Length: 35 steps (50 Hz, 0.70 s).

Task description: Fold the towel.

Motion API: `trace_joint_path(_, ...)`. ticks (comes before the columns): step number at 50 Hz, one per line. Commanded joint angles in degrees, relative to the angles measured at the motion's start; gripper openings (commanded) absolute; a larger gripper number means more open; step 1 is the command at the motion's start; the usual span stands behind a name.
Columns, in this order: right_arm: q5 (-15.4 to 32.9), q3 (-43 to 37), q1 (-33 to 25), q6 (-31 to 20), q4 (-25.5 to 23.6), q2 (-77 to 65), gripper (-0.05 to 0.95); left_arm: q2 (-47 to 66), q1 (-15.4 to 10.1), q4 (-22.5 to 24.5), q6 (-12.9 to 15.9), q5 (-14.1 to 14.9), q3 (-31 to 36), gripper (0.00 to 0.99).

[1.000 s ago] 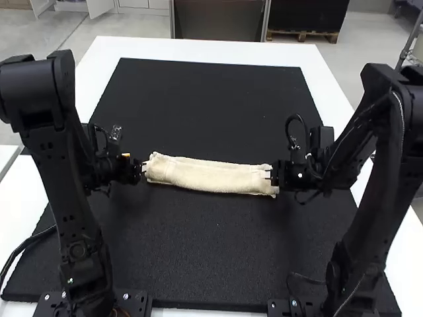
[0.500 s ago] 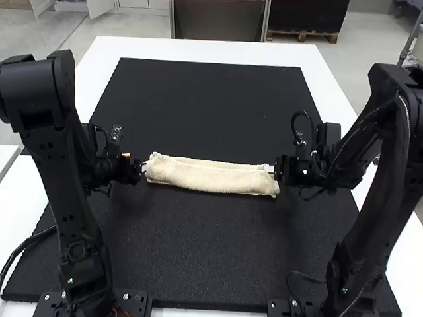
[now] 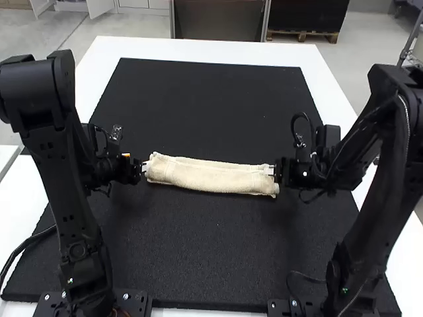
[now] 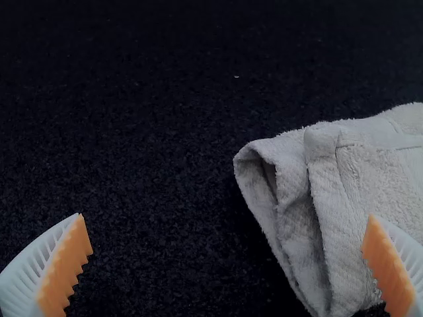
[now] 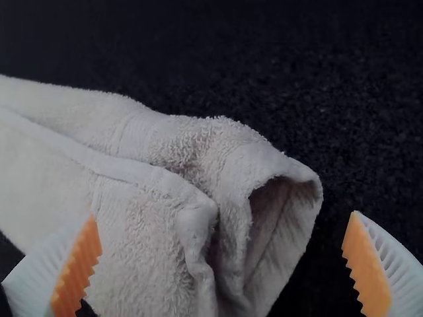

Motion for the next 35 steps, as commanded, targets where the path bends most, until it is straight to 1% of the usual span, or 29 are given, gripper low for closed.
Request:
trace_joint_path(1,0.1,0.3,-0.2,-0.3,0.3,1.6,0.84,-1.9,0.7,0.3,0.7,1.2,-0.3,0.959)
trace_joint_path(9,0.1,0.5,0.5,-0.3,0.3,2.6,0.84,-1.9,0.7,0.3,0.7,1.2,-0.5,0.959)
trace_joint_path(23,0.0,0.8,4.2,0.9,0.3,2.8,0.84,-1.9,0.7,0.5,0.8,1.2,-0.8,0.959)
trace_joint_path(35,0.0,0.8,4.3,1.0,0.3,2.8,0.84,-1.9,0.7,0.4,0.8,1.8,-0.8,0.959)
